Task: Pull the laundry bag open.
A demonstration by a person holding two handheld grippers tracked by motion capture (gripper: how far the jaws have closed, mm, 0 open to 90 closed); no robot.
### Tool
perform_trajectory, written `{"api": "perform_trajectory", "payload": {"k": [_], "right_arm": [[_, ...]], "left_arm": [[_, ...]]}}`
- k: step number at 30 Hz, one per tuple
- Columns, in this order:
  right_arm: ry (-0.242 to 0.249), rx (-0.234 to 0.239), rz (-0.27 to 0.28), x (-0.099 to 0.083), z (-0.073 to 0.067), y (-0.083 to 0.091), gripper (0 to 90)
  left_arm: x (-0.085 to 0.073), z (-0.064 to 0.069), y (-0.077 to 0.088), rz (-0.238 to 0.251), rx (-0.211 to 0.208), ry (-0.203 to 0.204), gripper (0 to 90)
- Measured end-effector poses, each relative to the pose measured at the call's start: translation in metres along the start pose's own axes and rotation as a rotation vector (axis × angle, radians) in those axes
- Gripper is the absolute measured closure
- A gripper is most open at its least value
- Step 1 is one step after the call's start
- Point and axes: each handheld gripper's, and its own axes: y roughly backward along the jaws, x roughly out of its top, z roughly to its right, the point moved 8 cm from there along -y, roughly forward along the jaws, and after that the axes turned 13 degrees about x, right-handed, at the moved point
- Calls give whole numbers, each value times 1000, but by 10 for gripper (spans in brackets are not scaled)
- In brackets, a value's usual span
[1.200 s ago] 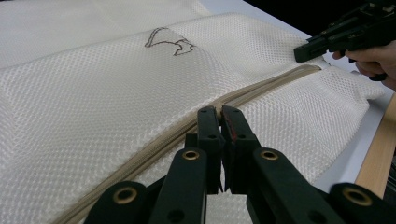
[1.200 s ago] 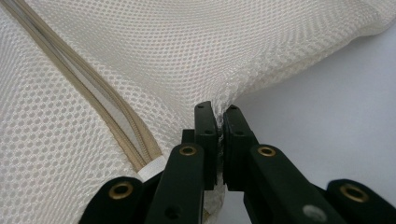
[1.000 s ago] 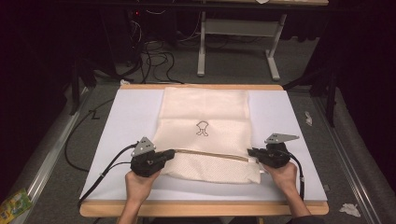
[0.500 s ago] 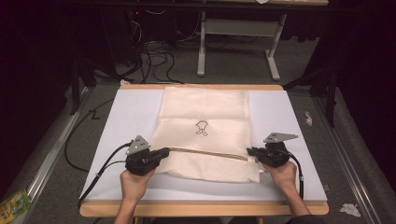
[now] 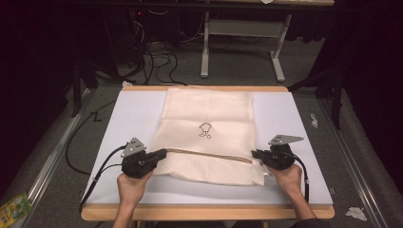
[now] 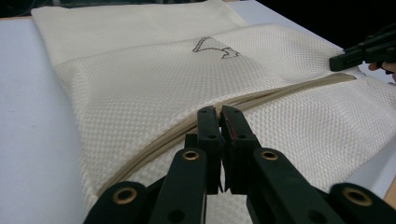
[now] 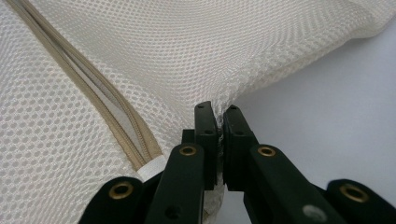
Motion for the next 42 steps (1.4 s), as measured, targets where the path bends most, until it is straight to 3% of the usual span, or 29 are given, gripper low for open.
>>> {"api": "perform_trajectory", "payload": {"k": [9, 16, 28, 32, 42], "right_arm": [[13, -6, 7, 3, 1, 1, 877], [16, -24, -3, 3, 3, 5, 876], [16, -17, -16, 6, 5, 8, 880], [27, -24, -8, 9, 4, 9, 880], [16, -30, 6, 9, 6, 13, 881]], "left_arm": [[0, -7, 1, -16, 14, 12, 870], [2, -15, 6, -2, 25, 20, 870], [5, -27, 10, 11, 49, 55, 870], [5, -28, 10, -1, 60, 37, 870], [5, -32, 10, -5, 77, 42, 871]]}}
